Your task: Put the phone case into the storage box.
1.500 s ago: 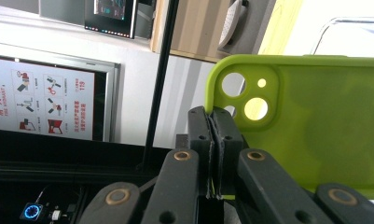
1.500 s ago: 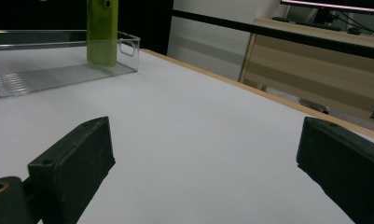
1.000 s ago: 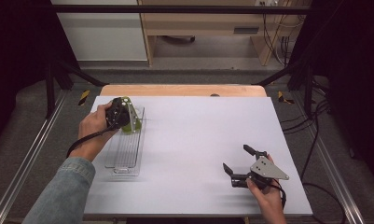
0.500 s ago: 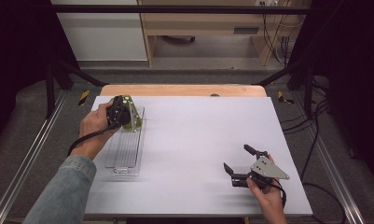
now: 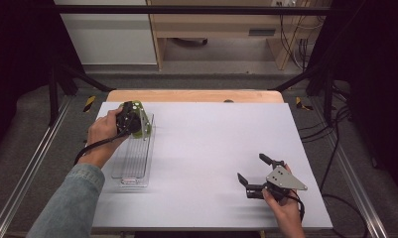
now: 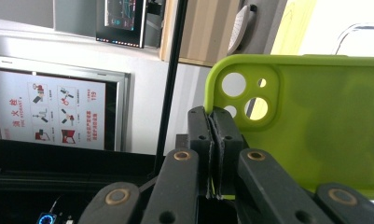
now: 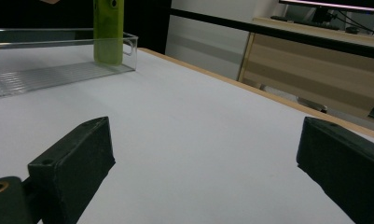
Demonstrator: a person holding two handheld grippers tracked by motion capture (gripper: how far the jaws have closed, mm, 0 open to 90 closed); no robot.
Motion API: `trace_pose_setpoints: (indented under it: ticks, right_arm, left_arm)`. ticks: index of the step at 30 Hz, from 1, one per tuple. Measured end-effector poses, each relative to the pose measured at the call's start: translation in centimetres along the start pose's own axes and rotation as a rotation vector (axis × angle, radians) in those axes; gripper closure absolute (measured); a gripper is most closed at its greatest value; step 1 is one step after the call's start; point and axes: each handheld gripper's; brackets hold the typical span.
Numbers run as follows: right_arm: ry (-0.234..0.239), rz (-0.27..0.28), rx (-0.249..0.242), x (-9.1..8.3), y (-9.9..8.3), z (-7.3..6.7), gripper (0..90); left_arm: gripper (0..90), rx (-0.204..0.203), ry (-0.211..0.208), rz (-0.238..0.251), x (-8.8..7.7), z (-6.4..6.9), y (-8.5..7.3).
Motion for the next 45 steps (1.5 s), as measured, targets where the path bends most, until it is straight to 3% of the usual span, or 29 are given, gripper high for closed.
trace_pose_setpoints:
  ticks: [12,14,20,27,33,41,45]
  right_arm:
    - [-0.002,-0.003,0.002,-0.1,0.0,0.0,4.1]
    - [-0.002,-0.004,0.000,0.0,0.0,0.0,4.1]
    - [-0.001,-0.003,-0.001,-0.1,0.0,0.0,4.1]
    - [-0.003,-0.001,-0.001,-0.1,0.0,0.0,4.1]
    - [-0.003,-0.002,-0.001,-0.1,0.1,0.0,4.1]
    - [-0.001,-0.002,-0.001,-0.1,0.0,0.0,4.1]
    - [-0.002,-0.002,-0.001,-0.1,0.0,0.0,4.1]
  left_arm:
    - [86.2,0.002,-0.010,0.010,-0.3,0.1,0.3]
    - [71.8,-0.025,-0.018,0.033,-0.5,-0.3,0.4]
    - [52.4,-0.082,-0.015,0.057,-1.2,-0.8,0.4]
    - [40.0,-0.116,-0.030,0.062,-1.8,-0.9,0.3]
    - [34.9,-0.148,-0.040,0.065,-2.3,-0.9,0.5]
    - [21.5,-0.240,-0.135,0.066,-3.0,-1.0,0.6]
    - [17.4,-0.265,-0.148,0.058,-3.3,-1.0,0.9]
Point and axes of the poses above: each handheld gripper's, and its own axes: x roughly forward along the jaws, y roughly out of its top, z roughly to its right, and after that the axes turned 15 degrees about -x, right-handed
